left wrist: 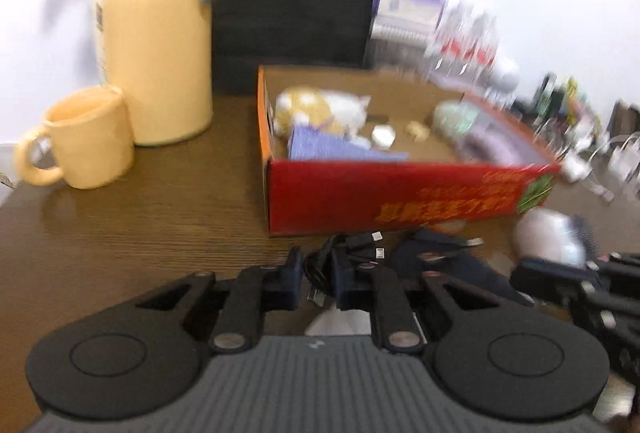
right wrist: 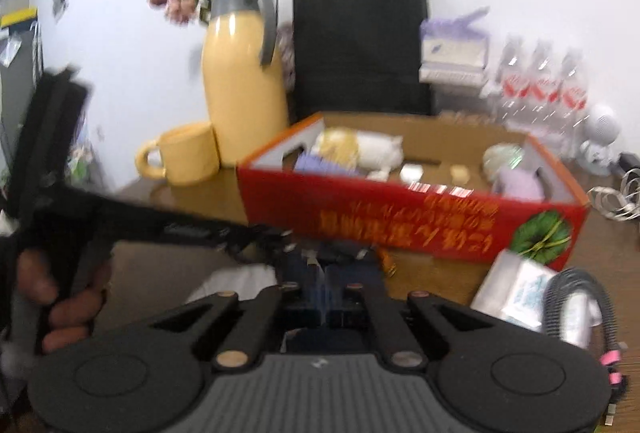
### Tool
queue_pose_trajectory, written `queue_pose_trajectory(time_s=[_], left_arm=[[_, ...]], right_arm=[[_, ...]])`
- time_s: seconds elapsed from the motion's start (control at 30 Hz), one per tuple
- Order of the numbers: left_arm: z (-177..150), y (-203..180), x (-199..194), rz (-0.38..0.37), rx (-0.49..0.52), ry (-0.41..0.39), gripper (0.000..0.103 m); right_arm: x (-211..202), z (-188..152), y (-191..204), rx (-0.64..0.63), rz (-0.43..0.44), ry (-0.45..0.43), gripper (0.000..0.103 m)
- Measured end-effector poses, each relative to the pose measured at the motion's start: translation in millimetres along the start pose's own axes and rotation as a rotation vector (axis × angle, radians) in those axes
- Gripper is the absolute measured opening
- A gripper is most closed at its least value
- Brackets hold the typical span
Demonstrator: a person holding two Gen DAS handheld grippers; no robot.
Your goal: Organize objects
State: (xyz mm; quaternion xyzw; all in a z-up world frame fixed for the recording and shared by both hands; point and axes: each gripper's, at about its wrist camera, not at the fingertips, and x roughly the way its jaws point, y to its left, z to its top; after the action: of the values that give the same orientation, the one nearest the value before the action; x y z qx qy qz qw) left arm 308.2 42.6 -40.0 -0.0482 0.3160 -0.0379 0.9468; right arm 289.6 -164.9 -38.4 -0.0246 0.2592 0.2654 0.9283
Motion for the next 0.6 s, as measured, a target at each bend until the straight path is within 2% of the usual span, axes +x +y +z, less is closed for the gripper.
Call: queue_pose_trajectory(time_s=[0.13, 0.27, 0.4, 0.53, 0.6], left_arm=[[-19, -9, -64, -0.001, -0.042, -0.066, 0.015], [-47, -31, -119, 0.021, -0.032, -0.099, 0.015], [-70, -53, -158, -0.026, -0.016, -0.085, 0.016], [-86, -73, -188, -0.024, 0.031, -0.098, 0.016], [-90, -77, -202, -0.027, 0.024, -0.119, 0.016]], right_arm=[[-50, 3, -2, 0.016, -0.022, -0.075, 0.001], [-103, -8, 2, 0.026, -0.028, -0.119, 0.001], [-139, -23, 6, 0.030, -0.040, -0.130, 0.001], [-172, -43, 9, 0.045, -0.048, -0.137, 0.001], [-185, -52, 9, 0.056, -0.055, -0.137, 0.001]])
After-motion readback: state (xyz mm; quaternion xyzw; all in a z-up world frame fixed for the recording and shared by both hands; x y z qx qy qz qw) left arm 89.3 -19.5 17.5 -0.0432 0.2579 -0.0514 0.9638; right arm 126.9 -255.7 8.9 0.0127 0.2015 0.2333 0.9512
